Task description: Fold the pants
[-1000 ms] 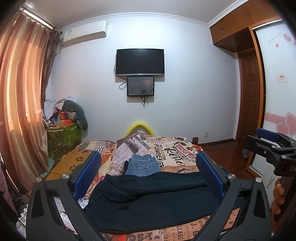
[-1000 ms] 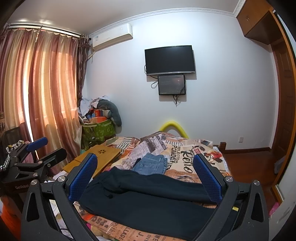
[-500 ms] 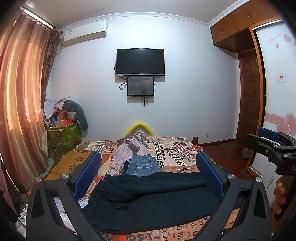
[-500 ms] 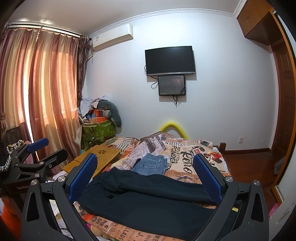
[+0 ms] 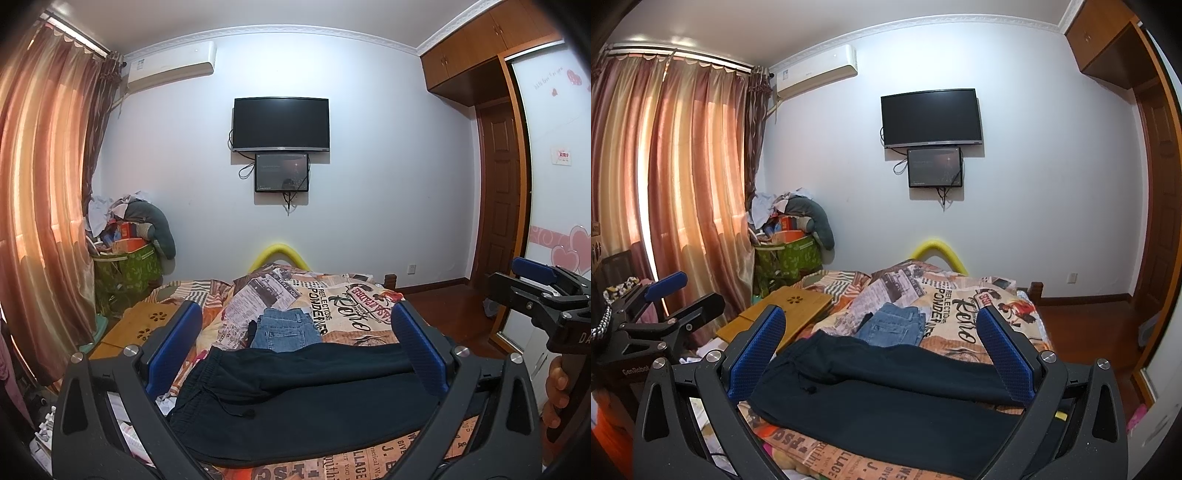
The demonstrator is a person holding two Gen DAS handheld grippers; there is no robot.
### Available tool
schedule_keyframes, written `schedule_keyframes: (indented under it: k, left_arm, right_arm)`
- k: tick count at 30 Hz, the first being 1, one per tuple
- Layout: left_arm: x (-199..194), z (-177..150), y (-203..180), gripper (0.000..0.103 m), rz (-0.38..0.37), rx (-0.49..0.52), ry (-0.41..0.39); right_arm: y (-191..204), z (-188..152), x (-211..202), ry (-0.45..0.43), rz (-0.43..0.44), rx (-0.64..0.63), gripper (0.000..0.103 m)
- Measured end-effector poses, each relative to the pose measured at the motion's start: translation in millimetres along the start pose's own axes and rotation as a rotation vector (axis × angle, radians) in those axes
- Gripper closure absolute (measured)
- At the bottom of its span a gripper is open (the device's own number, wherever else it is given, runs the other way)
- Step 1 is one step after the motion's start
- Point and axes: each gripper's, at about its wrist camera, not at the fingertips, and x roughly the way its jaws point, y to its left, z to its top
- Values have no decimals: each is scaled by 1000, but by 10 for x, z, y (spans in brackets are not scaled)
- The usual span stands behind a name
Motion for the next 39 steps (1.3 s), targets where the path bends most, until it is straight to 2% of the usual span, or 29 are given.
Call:
schedule_keyframes:
  k: [15,27,33,39]
  left_arm:
    - [31,3,17,0,2,-10,5]
    - [166,-14,95,0,17,-5,22]
    - [532,-78,207,0,41,3,52]
    - [1190,-221,459,0,65,9,149]
  right_arm:
    - [9,-1,6,5,-6,-2,0]
    - [4,-46,115,44,-4,3,0]
    - [-164,-118,367,98,-55,-4,0]
    - [-590,-293,805,202,-115,31,0]
